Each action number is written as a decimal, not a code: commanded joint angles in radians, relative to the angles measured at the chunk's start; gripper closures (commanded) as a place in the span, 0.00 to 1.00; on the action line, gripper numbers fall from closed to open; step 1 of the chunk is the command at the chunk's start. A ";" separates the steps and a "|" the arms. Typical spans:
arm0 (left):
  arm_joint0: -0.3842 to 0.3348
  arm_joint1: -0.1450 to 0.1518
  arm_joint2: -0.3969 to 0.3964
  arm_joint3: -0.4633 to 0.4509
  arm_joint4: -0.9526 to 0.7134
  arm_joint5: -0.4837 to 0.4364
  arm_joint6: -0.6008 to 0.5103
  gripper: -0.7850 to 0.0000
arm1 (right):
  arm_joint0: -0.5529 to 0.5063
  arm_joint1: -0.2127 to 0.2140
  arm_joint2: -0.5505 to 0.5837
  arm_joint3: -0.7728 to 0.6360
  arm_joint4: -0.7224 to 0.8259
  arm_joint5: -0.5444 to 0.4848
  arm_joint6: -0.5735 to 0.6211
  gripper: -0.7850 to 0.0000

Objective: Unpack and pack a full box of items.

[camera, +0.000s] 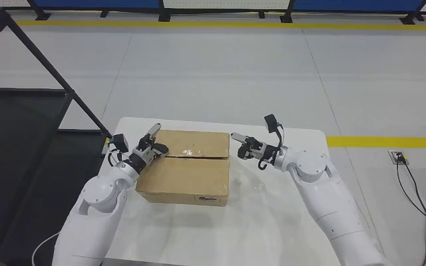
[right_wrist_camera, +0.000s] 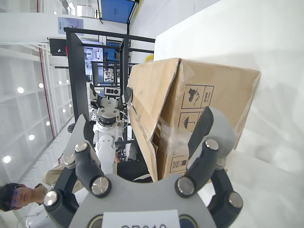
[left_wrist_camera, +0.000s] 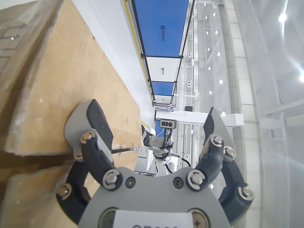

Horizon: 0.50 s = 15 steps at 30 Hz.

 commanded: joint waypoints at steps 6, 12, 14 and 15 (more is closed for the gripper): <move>-0.013 -0.005 0.013 0.036 -0.002 -0.002 -0.006 0.00 | -0.081 0.029 0.051 -0.091 -0.039 -0.068 0.042 0.00; -0.022 -0.009 0.020 0.046 0.003 -0.001 -0.008 0.00 | -0.240 0.071 0.108 -0.293 -0.269 -0.090 -0.046 0.00; -0.024 -0.010 0.022 0.047 0.003 0.000 -0.007 0.00 | -0.301 0.081 0.106 -0.384 -0.367 -0.054 -0.057 0.00; -0.024 -0.010 0.024 0.047 0.003 0.002 -0.007 0.00 | -0.326 0.085 0.111 -0.422 -0.406 -0.018 -0.060 0.00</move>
